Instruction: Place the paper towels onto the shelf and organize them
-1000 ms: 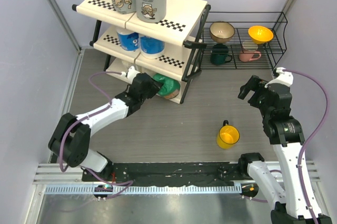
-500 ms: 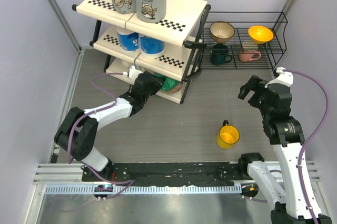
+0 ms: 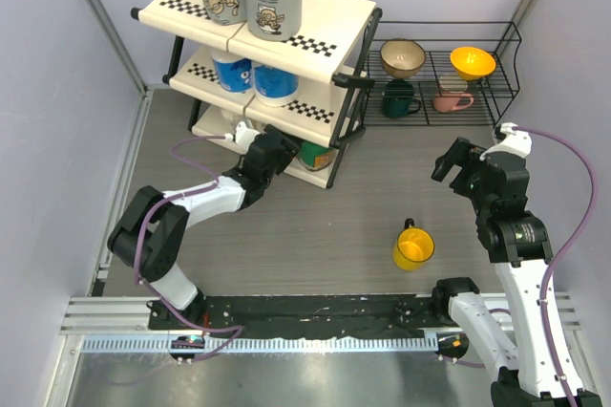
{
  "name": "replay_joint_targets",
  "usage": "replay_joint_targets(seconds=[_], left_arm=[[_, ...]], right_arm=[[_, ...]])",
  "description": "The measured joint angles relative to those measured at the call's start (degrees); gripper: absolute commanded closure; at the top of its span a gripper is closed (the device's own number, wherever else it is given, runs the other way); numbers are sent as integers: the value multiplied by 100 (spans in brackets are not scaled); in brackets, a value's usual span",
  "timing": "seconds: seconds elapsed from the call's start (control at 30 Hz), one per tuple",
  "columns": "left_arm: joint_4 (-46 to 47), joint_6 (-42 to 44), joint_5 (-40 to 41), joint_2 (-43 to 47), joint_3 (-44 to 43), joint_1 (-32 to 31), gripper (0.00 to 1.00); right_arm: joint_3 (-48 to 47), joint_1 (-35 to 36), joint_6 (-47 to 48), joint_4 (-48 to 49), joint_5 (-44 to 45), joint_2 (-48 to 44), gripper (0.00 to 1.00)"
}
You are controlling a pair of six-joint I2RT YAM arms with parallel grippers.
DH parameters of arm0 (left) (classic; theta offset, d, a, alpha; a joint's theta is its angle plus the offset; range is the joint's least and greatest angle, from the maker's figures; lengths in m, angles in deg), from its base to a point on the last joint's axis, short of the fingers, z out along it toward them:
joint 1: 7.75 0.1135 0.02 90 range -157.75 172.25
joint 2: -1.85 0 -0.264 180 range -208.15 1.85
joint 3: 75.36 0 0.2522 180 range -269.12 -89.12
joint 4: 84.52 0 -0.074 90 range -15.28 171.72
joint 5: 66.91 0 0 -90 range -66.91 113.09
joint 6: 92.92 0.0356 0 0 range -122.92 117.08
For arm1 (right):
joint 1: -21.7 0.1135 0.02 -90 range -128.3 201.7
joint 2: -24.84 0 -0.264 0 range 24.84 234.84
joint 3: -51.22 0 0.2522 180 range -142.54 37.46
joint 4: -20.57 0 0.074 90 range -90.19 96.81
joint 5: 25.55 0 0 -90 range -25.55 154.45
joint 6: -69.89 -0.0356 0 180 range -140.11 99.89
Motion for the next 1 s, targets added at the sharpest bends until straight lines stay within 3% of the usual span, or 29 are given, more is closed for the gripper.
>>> replay_joint_targets(seconds=[0.33, 0.6, 1.0], left_arm=[[101, -107, -72, 164, 160, 0, 34], [-42, -133, -306, 1320, 708, -2, 28], [-3126, 647, -557, 3486, 645, -7, 5]], right_arm=[[0, 0, 0, -39, -2, 0, 5], [0, 0, 0, -72, -2, 0, 5], [0, 0, -31, -109, -120, 4, 5]])
